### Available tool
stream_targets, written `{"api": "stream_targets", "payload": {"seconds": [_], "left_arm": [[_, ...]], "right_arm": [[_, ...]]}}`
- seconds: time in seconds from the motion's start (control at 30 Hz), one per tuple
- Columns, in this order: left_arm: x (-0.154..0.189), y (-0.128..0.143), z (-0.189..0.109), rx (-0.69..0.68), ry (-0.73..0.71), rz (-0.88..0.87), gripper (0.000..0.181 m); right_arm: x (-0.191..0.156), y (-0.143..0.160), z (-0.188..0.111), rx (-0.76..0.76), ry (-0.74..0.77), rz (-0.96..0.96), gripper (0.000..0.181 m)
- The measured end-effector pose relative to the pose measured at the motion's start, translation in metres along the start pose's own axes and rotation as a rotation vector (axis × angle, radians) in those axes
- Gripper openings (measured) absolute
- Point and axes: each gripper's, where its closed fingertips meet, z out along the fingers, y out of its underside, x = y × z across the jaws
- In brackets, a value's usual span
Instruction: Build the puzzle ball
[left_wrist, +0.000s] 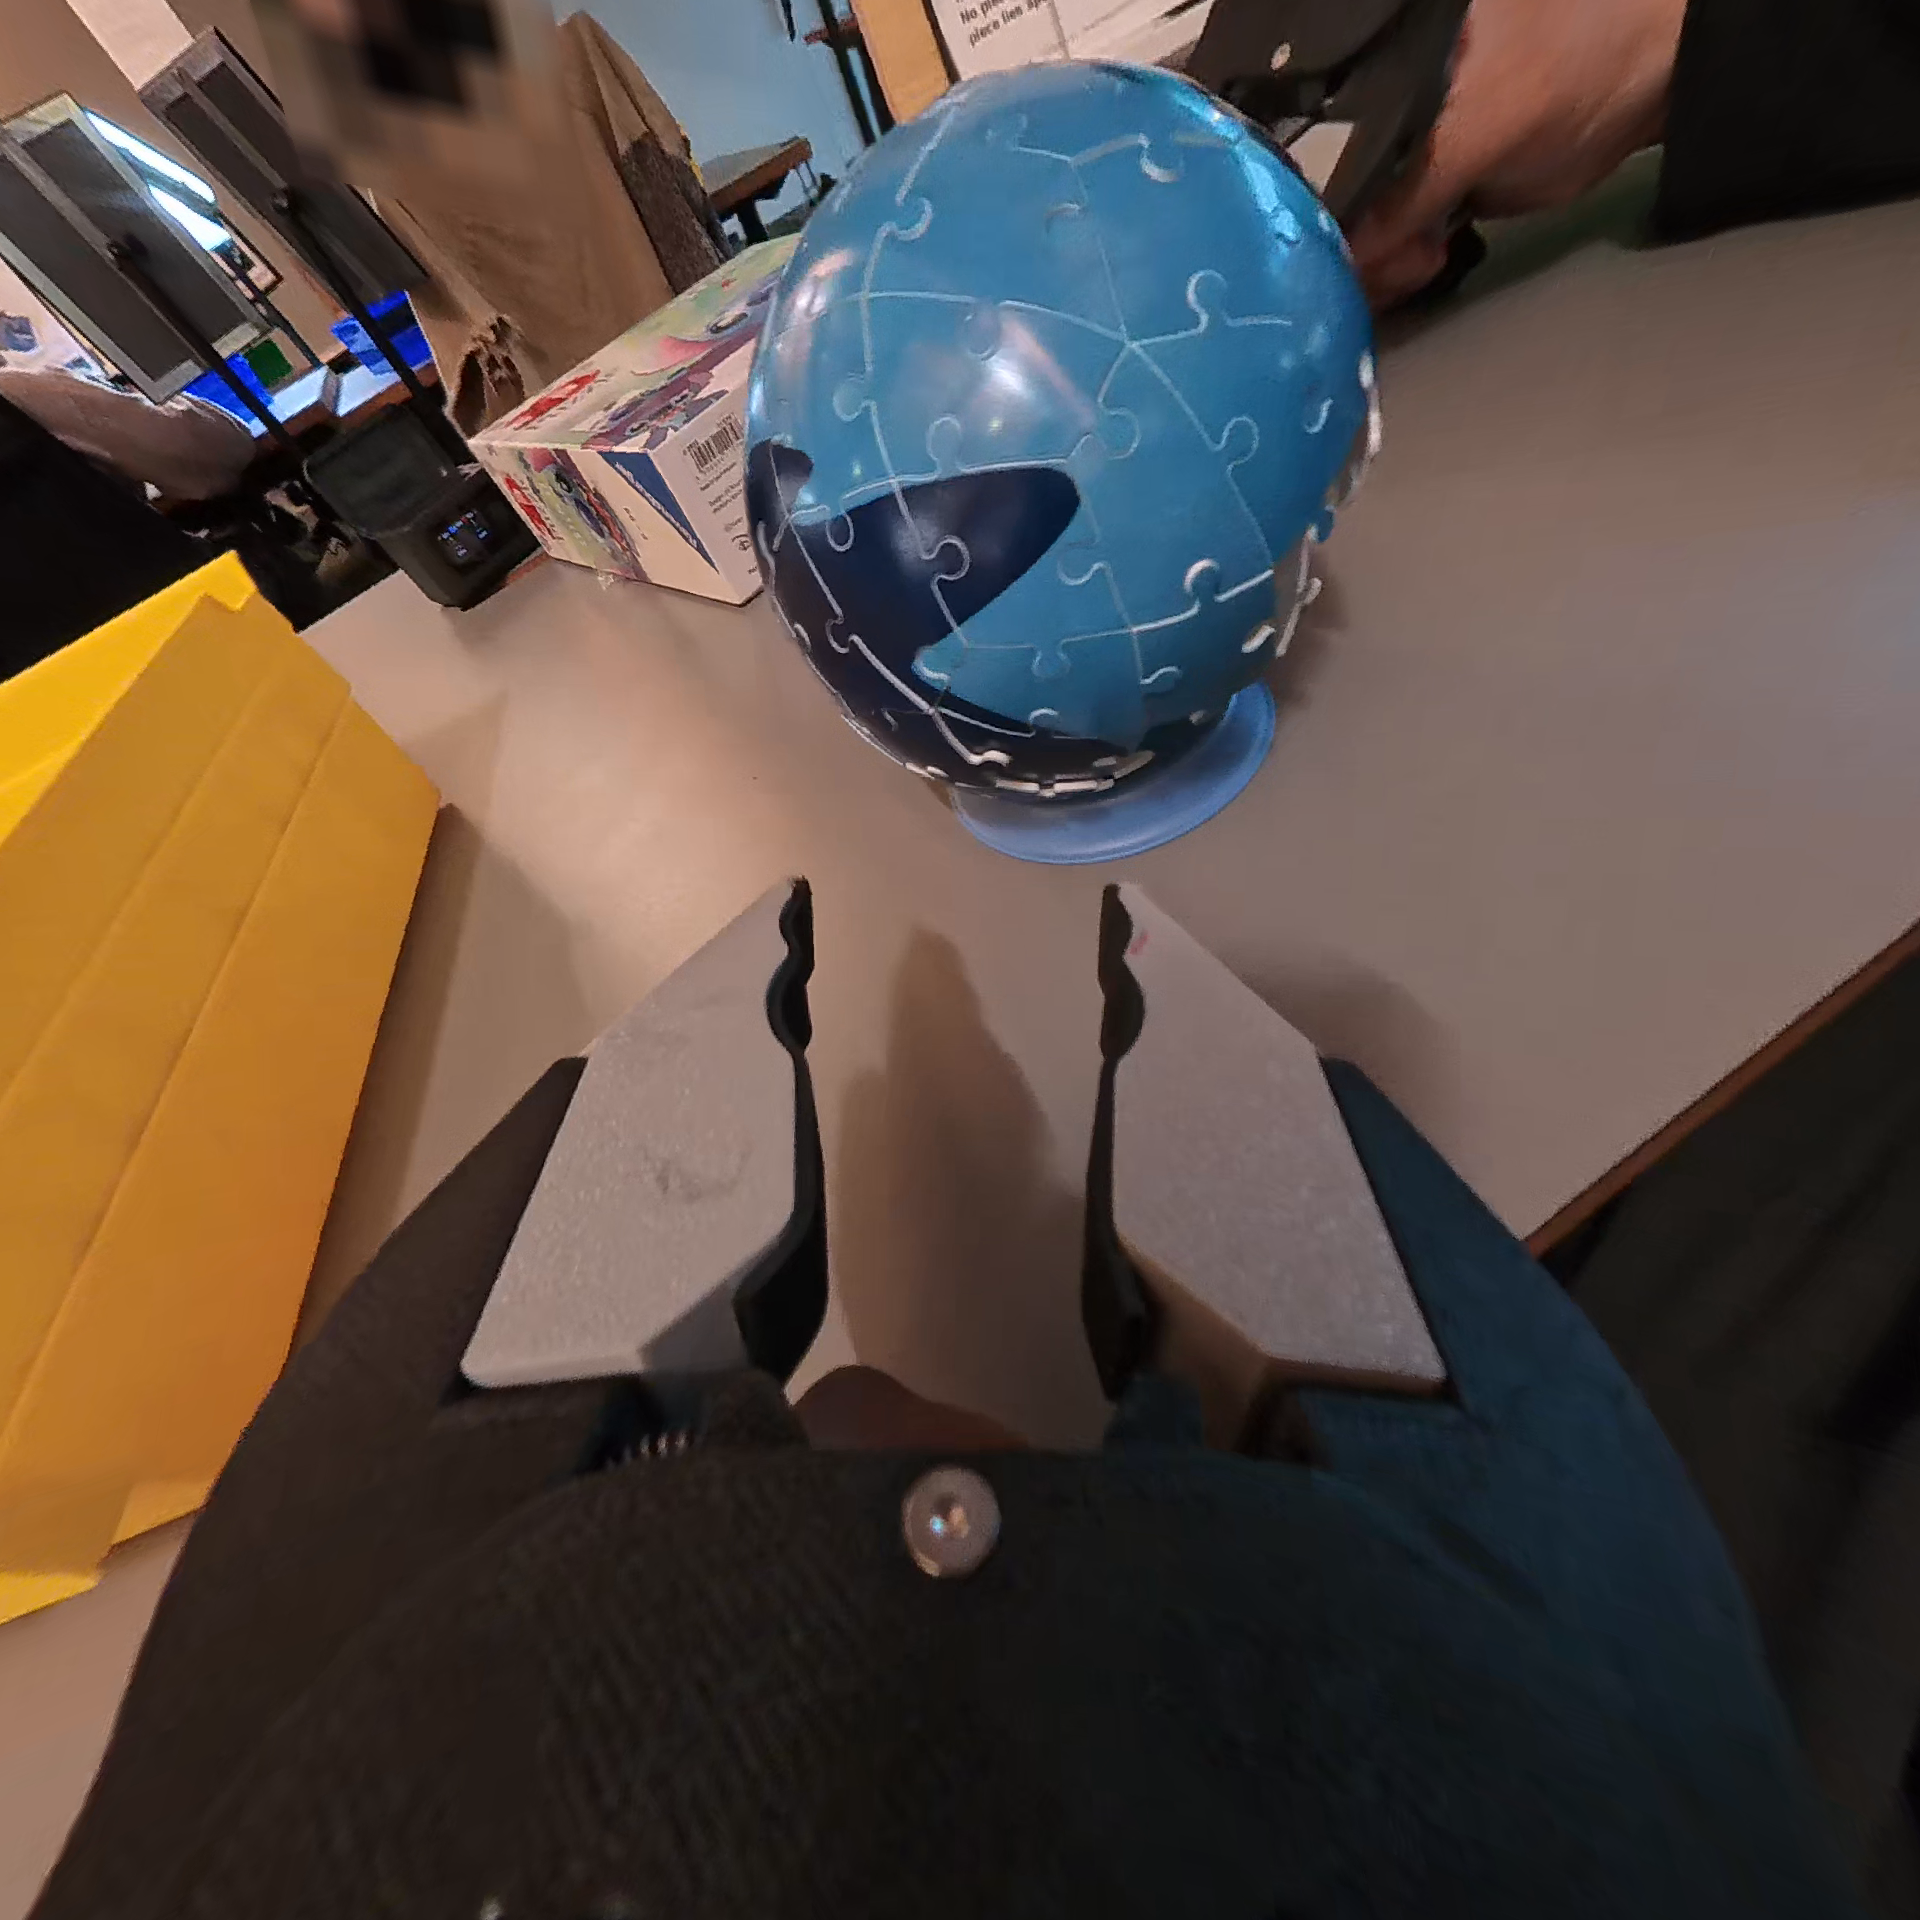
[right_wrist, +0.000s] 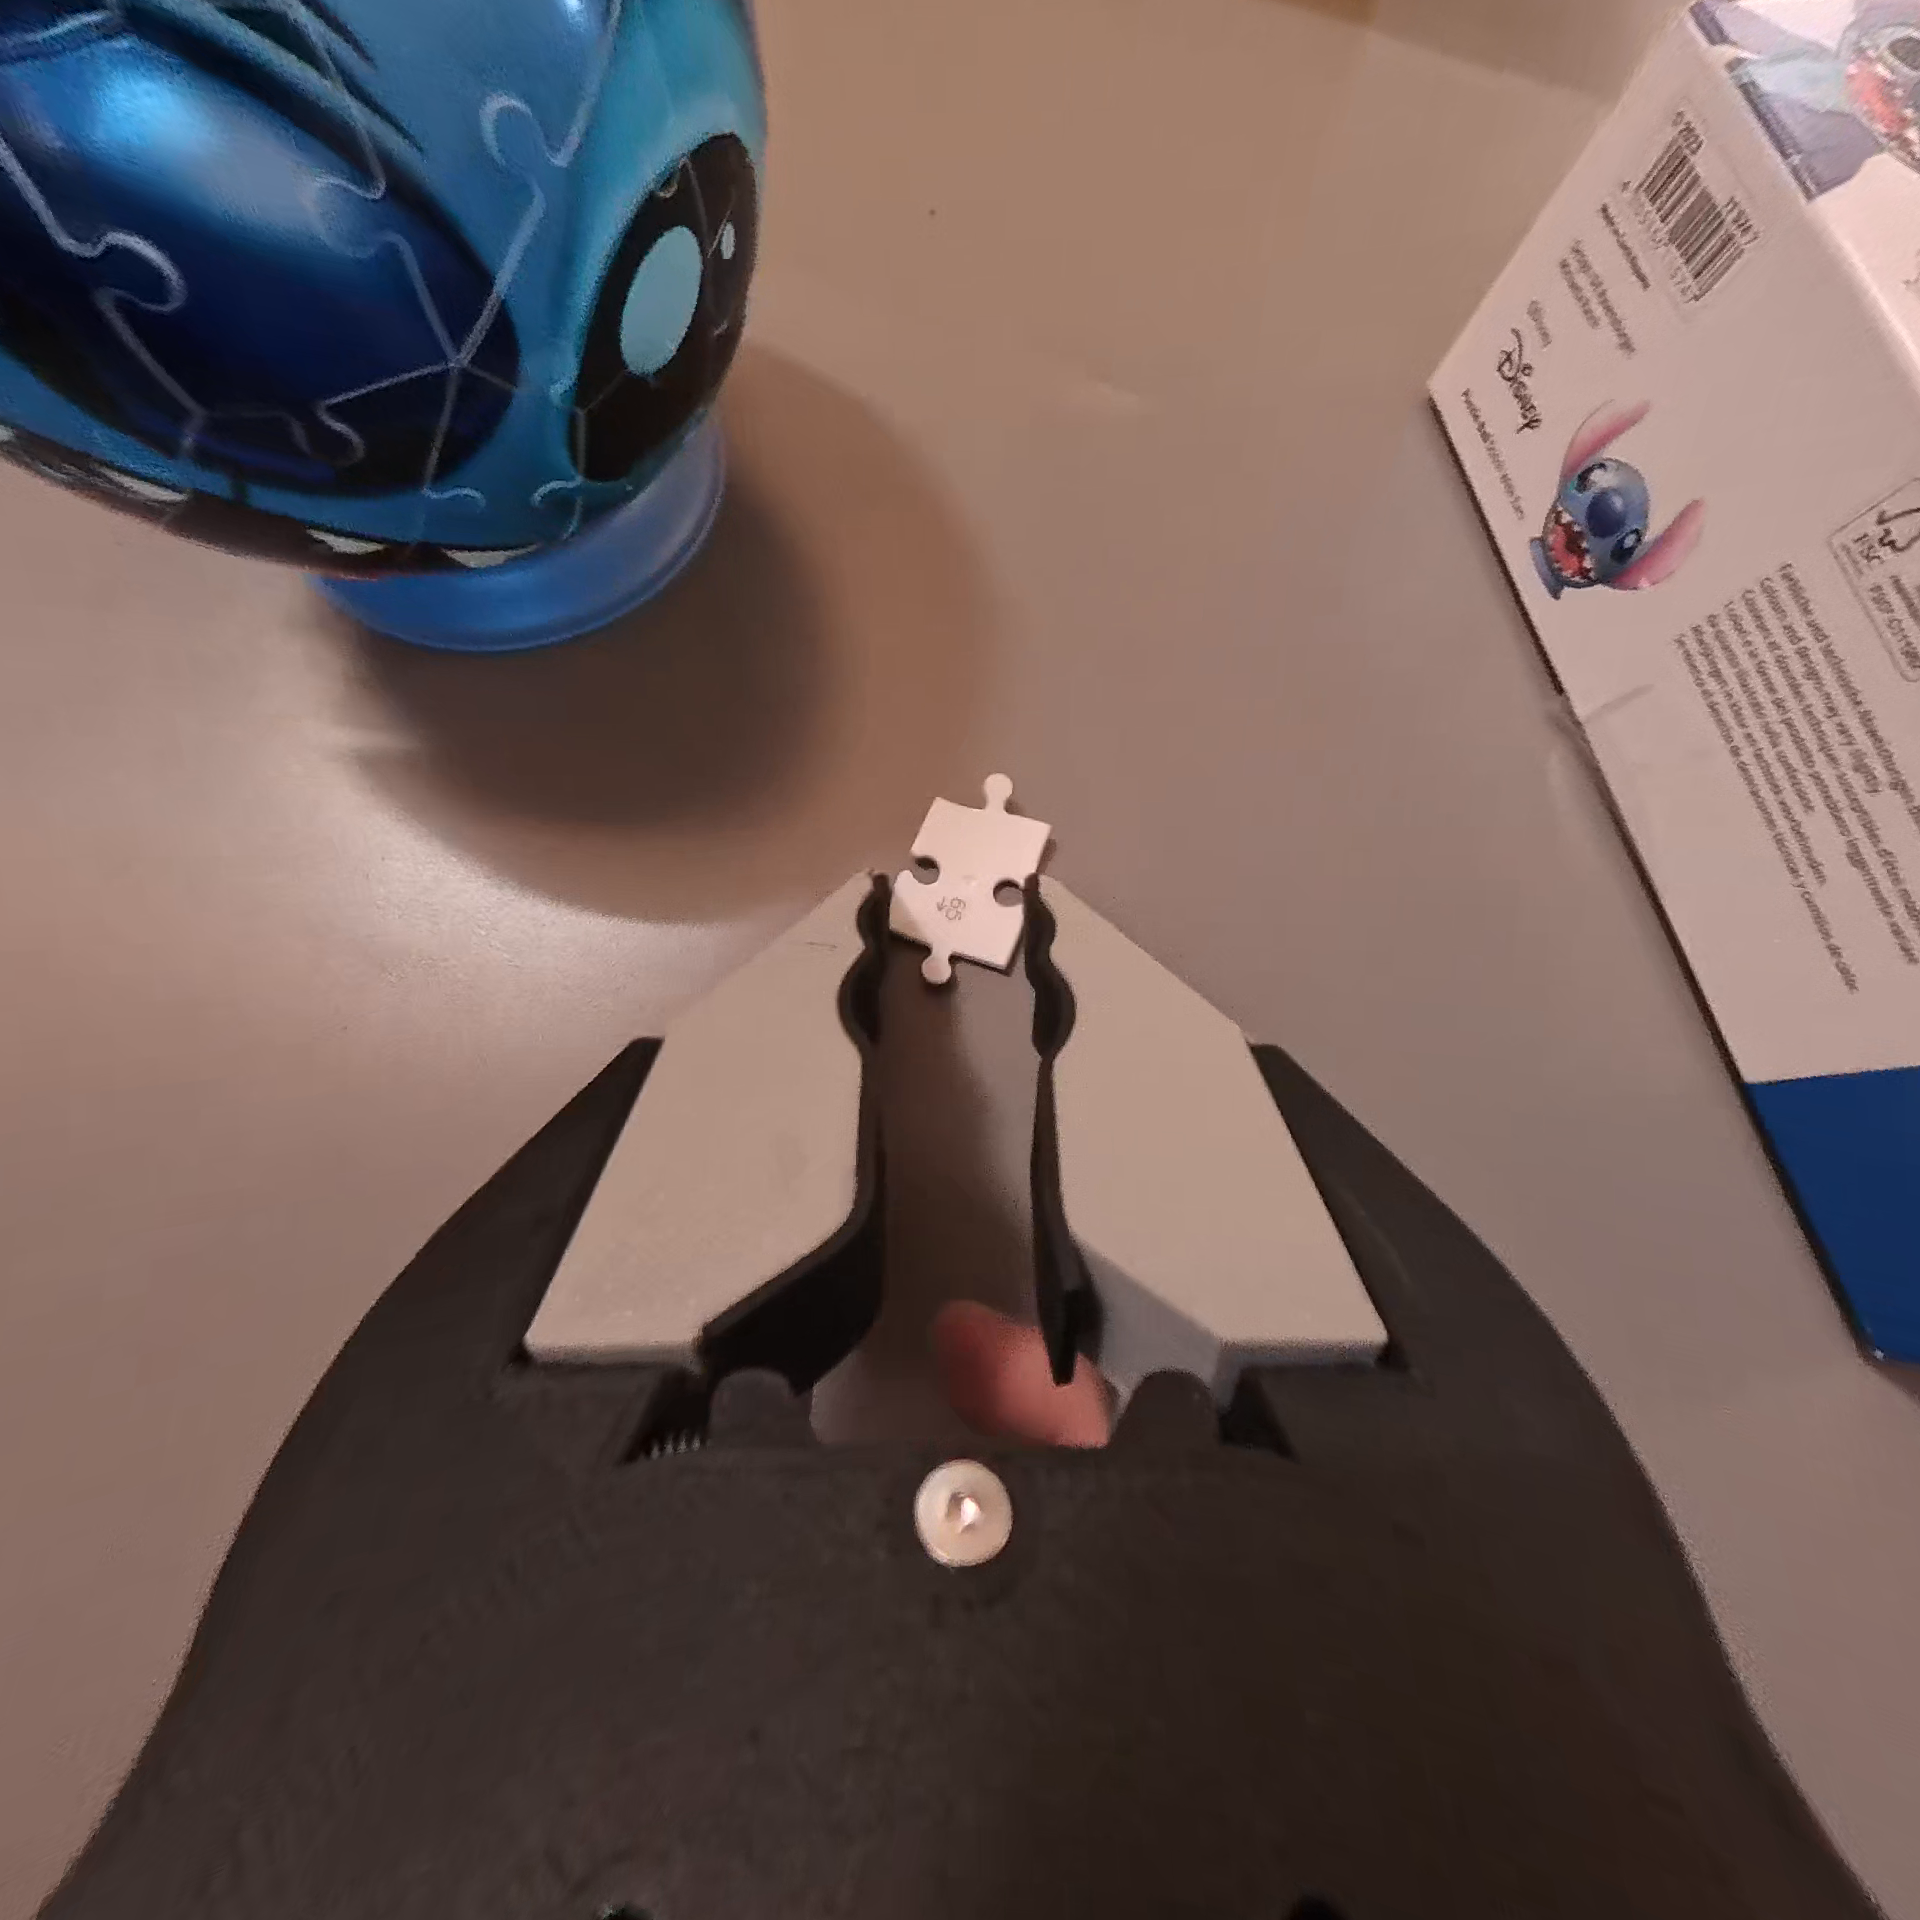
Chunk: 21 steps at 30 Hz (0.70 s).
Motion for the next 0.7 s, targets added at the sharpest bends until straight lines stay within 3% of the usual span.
{"api": "stream_targets", "payload": {"seconds": [0.13,0.2,0.7], "left_arm": [[0.0,0.001,0.0,-0.005,-0.004,0.005,0.053],[-0.001,0.0,0.0,0.0,-0.006,-0.003,0.053],[0.003,-0.001,-0.004,0.023,-0.051,0.076,0.051]], "right_arm": [[-0.001,-0.001,-0.001,0.001,0.052,-0.012,0.016],[-0.005,-0.004,-0.006,0.034,0.067,-0.007,0.002],[-0.044,0.007,-0.012,-0.009,0.025,0.003,0.0]]}}
